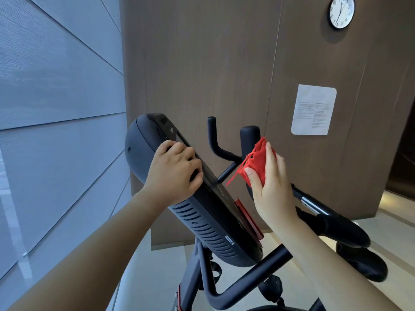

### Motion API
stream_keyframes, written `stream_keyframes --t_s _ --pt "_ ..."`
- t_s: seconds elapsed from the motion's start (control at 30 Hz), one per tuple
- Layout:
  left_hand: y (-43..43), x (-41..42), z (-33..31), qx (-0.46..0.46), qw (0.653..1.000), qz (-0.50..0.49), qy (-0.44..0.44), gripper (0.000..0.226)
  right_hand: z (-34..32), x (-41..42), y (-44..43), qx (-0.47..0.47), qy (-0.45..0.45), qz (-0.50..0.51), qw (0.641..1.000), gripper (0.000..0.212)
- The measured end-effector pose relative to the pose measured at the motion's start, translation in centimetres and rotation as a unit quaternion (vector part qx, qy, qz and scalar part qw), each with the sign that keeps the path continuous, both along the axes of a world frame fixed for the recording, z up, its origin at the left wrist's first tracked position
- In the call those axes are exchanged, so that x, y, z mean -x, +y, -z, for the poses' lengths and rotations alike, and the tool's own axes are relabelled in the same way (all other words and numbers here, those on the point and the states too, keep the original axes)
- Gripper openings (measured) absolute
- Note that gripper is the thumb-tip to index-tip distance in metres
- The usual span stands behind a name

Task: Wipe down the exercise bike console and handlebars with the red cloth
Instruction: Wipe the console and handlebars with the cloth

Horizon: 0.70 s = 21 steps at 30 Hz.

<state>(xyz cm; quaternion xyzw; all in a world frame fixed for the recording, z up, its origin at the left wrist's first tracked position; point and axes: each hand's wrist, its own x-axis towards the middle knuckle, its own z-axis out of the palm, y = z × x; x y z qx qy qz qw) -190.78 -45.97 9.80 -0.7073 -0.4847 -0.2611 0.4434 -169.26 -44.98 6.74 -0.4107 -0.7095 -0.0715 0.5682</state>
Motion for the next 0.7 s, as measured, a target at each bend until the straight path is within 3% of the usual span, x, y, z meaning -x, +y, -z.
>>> stream_keyframes --t_s 0.7 --pt "-0.3 -0.1 -0.2 -0.002 1.0 -0.013 0.007 0.031 1.2 -4.3 -0.2 0.06 -0.13 -0.025 0.989 0.07"
